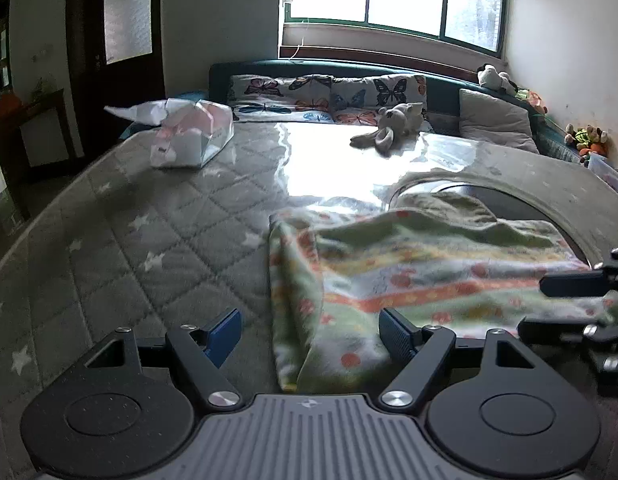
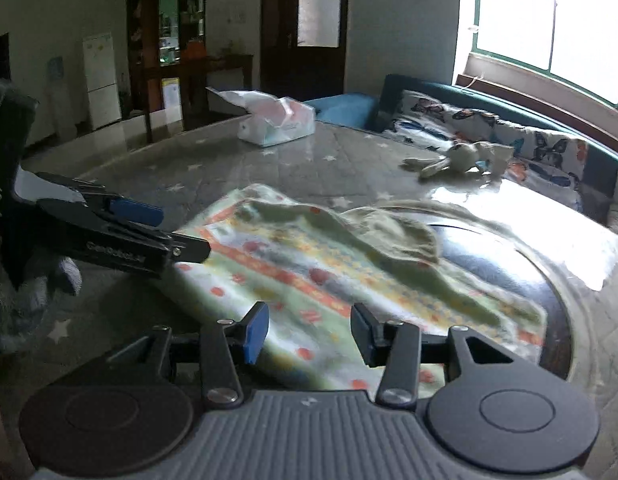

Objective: Fold clothes

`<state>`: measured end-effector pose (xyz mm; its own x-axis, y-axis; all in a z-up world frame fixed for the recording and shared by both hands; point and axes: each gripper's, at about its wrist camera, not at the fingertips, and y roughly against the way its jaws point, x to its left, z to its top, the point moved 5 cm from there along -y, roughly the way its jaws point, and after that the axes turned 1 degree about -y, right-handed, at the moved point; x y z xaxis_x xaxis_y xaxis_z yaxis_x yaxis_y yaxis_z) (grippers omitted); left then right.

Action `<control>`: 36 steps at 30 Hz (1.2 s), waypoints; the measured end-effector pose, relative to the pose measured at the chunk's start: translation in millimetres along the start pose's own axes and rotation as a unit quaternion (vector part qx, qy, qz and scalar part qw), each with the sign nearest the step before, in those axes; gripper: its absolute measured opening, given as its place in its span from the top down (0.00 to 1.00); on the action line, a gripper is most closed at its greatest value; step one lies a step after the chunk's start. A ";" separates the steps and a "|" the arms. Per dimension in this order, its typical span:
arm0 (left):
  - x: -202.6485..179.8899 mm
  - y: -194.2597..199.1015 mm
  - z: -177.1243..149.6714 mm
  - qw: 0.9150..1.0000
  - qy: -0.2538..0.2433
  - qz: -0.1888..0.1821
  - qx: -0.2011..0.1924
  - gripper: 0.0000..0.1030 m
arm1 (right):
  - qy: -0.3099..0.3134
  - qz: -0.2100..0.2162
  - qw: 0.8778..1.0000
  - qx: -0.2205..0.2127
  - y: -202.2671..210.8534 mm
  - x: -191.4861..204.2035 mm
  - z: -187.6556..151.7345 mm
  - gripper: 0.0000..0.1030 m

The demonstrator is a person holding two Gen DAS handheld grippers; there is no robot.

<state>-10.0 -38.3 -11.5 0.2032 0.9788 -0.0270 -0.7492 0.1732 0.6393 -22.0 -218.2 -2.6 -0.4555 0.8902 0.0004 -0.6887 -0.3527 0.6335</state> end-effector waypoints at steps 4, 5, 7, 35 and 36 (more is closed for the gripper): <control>2.6 6.7 -7.9 1.000 0.005 0.005 -0.001 0.24 | 0.018 -0.002 1.000 0.015 -6.0 9.1 -2.8 0.56; 4.1 8.3 -6.9 1.000 0.009 0.003 -0.002 0.24 | 0.022 -0.001 1.000 0.011 -4.2 10.6 0.4 0.56; 6.9 11.5 -5.0 1.000 0.018 -0.001 -0.002 0.24 | 0.024 0.002 1.000 0.001 -1.2 14.1 7.1 0.56; 52.2 24.4 3.6 0.996 0.082 0.009 -0.026 0.00 | 0.085 0.040 0.996 -0.001 -25.3 64.5 29.3 0.54; 53.7 23.2 5.1 0.996 0.087 0.010 -0.023 0.00 | 0.091 0.045 0.995 -0.002 -24.4 68.6 30.5 0.53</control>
